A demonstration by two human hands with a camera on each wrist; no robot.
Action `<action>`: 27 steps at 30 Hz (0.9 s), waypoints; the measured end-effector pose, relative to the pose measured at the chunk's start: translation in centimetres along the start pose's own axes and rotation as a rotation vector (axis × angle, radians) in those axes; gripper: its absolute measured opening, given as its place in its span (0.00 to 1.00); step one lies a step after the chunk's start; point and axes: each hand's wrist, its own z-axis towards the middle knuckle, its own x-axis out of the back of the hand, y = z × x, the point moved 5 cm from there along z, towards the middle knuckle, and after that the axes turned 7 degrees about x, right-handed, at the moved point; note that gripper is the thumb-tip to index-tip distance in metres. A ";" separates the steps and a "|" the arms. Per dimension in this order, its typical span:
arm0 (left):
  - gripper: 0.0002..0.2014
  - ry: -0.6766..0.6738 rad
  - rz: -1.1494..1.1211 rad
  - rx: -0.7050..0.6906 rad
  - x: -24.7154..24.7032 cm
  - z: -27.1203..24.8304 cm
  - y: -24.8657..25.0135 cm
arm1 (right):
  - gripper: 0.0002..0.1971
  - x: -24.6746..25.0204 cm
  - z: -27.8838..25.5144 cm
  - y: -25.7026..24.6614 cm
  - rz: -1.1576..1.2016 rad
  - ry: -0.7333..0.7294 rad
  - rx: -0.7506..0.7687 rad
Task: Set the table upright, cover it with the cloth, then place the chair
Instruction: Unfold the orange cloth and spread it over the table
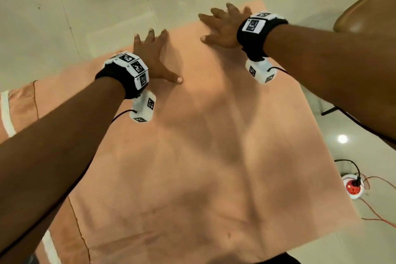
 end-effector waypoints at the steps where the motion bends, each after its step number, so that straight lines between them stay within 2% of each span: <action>1: 0.66 -0.010 0.012 -0.003 0.1 0.0 0.0 | 0.39 -0.5 0.2 0.5 0.005 0.006 0.001; 4: 0.66 -0.028 0.028 0.004 -0.2 0.2 -0.2 | 0.40 -0.7 0.1 1.7 0.005 0.024 -0.002; 14: 0.70 -0.015 -0.015 0.007 -1.4 1.7 -1.6 | 0.39 0.0 0.6 1.5 0.024 -0.064 -0.051; 17: 0.63 0.029 -0.039 0.046 -2.3 0.7 -2.1 | 0.41 0.1 -0.7 0.6 0.075 -0.030 -0.055; 21: 0.42 0.232 -0.018 0.006 -5.4 -4.7 -3.5 | 0.47 -2.0 -6.5 -4.2 0.145 0.090 0.177; 24: 0.36 0.298 -0.099 0.034 -9.8 -10.6 -6.1 | 0.41 -6.4 -11.6 -7.1 0.105 0.076 0.226; 27: 0.34 0.313 -0.157 0.148 -14.3 -16.4 -9.0 | 0.38 -9.9 -15.6 -8.2 0.043 0.077 0.209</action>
